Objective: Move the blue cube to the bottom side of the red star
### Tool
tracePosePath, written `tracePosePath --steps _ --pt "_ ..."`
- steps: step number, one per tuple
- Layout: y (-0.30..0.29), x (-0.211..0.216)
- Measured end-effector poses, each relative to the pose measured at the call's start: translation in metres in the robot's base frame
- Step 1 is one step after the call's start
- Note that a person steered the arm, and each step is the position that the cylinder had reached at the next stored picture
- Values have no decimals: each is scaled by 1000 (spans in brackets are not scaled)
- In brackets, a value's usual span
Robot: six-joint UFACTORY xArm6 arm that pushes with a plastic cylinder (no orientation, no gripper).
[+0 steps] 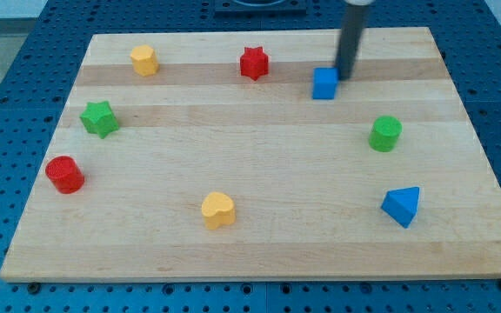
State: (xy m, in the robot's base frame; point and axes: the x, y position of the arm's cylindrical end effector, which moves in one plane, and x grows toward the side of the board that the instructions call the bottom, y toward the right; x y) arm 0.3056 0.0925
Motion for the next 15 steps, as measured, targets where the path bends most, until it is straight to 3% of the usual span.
tracePosePath --steps 1,2,3,4,5,7,10,12,13,14,15 --pt "-18 3" --pt "71 5" --pt "66 24" --pt "-14 14" --pt "-58 29" --pt "-22 48" --pt "-77 65" --pt "-88 62" --pt "-85 34" --pt "-117 20" --pt "-192 23"
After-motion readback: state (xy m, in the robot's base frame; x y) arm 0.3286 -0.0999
